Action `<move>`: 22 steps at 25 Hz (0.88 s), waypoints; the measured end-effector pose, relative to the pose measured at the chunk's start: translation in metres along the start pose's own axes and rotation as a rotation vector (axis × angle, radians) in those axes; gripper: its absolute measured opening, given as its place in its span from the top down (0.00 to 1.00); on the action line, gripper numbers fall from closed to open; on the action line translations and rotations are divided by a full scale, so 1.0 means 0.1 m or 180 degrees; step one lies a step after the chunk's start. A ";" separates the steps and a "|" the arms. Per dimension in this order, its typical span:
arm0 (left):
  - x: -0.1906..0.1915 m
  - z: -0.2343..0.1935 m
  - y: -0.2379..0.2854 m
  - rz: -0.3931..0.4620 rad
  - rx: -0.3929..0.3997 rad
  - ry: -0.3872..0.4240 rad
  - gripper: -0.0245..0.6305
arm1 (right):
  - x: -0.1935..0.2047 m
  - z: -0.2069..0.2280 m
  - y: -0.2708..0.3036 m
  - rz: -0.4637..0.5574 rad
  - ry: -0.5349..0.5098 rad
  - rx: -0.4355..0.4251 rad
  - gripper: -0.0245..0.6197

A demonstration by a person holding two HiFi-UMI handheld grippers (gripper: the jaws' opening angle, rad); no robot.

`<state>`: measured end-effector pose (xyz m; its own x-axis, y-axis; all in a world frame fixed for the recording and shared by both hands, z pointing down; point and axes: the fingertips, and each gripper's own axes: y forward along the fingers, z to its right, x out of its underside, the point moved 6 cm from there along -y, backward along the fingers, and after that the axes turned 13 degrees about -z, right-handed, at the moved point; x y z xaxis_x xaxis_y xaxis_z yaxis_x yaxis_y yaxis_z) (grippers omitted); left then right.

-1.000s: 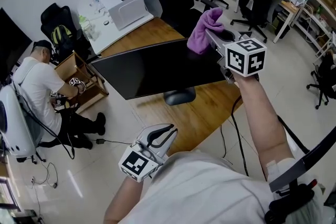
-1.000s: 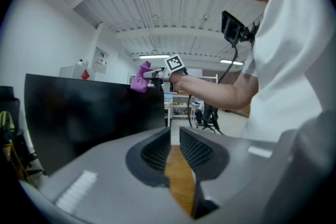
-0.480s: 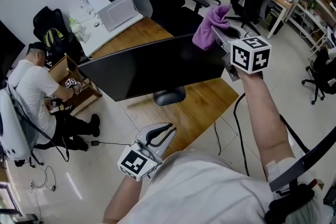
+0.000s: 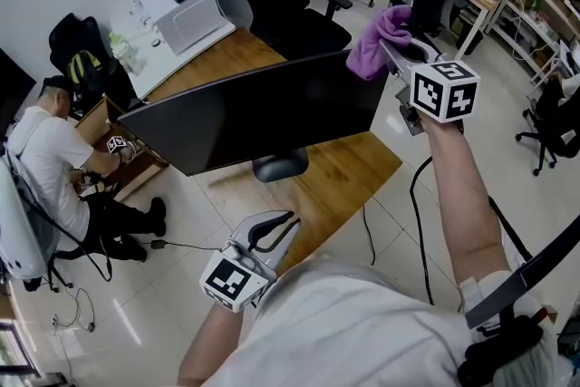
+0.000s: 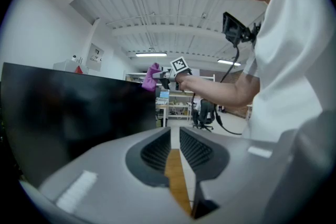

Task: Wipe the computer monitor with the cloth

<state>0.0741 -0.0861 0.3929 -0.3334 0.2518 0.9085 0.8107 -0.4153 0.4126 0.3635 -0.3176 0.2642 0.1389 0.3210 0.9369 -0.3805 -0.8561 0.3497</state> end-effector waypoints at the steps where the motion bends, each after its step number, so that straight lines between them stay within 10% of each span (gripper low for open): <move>1: 0.00 0.00 0.01 0.0018 -0.0005 0.0002 0.85 | 0.01 0.03 -0.02 -0.0001 0.0001 0.0018 0.87; 22: -0.03 0.14 0.11 -0.0022 0.0002 0.0041 0.85 | 0.30 0.62 -0.33 -0.0059 0.0063 0.0452 0.87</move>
<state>0.0906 -0.0788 0.3942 -0.3453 0.2434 0.9064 0.8087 -0.4129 0.4190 0.4374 -0.3049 0.2808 0.1262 0.3440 0.9305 -0.2446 -0.8982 0.3652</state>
